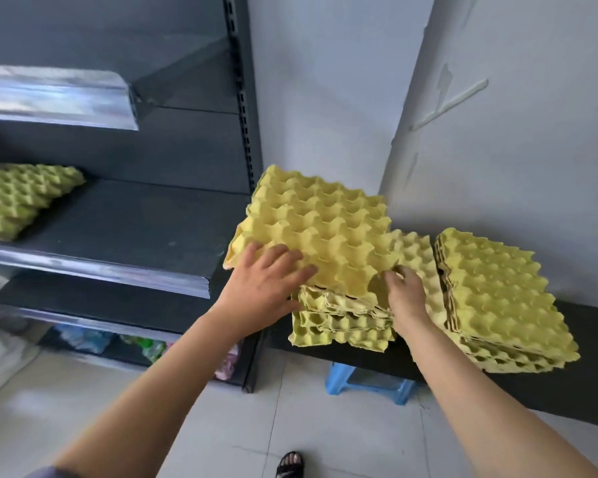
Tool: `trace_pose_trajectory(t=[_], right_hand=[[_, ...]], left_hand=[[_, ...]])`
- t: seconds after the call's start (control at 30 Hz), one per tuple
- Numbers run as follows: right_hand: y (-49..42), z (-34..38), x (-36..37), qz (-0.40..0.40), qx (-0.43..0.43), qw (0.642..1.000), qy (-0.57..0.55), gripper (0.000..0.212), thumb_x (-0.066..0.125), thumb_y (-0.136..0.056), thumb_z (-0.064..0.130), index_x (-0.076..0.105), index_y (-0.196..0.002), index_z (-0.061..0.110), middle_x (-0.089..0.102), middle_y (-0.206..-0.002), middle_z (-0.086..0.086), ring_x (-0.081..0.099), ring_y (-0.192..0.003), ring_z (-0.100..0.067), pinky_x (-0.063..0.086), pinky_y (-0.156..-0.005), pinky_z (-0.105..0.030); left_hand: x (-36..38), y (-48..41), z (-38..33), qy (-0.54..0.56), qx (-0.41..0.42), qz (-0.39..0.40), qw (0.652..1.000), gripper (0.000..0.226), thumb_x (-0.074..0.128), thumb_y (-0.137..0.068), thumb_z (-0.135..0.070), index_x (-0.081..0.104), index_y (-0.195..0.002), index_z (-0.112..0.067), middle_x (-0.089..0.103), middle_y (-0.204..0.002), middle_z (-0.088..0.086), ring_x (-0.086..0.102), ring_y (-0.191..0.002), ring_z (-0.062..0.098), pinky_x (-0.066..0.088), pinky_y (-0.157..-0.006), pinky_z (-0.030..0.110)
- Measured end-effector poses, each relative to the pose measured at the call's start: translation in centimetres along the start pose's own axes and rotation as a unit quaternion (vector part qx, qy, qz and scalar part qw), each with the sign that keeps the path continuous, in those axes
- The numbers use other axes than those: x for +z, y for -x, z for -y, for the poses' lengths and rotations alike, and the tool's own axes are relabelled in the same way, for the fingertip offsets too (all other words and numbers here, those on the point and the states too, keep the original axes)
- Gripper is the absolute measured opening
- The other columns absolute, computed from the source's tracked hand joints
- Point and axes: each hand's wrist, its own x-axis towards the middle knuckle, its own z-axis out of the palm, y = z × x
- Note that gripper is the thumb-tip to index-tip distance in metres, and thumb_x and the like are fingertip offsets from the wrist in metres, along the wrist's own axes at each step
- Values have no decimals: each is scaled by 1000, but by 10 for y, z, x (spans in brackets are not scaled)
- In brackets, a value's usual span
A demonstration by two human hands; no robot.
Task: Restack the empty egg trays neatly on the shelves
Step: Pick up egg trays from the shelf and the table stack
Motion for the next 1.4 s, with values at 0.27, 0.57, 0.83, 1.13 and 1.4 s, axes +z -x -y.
trace_pose_trajectory(t=[0.27,0.57,0.83,1.13,1.4], right_hand=[[59,29,81,125,-47,989,62,52,52,-94,25,39,-142,10,55,-129,-11,56,-107,-25,48,-89,-39],[97,64,221,172,-56,982,60,57,58,-92,31,39,-138,5,53,-130,-10,53,-114,-25,44,-95,-38],[95,79,353,87,-61,979,176,60,47,-88,51,45,-135,14,57,-128,-14,51,-118,-38,39,-100,-52],[79,62,402,68,-51,960,268,58,50,-96,40,39,-142,7,51,-136,-18,48,-125,-36,39,-102,-44],[94,54,423,102,-472,700,526,35,81,-68,35,71,-100,24,65,-114,-2,60,-101,-33,55,-74,-47]], left_hand=[[-29,103,40,-81,-48,-63,994,34,29,-90,-1,55,-106,-18,62,-84,2,61,-76,24,45,-58,34],[-12,179,157,-82,-160,-21,983,48,79,-61,-4,57,-101,-20,62,-74,-3,60,-73,22,44,-55,31],[13,190,301,-72,-144,55,985,46,83,-56,-7,65,-94,-25,61,-69,-7,62,-67,19,43,-57,29],[79,181,358,24,-114,153,981,54,60,-68,11,58,-110,-23,64,-84,-4,63,-85,18,44,-68,28],[100,182,372,14,-101,131,986,58,76,-33,13,68,-77,-23,56,-55,-8,59,-53,14,40,-47,21]])
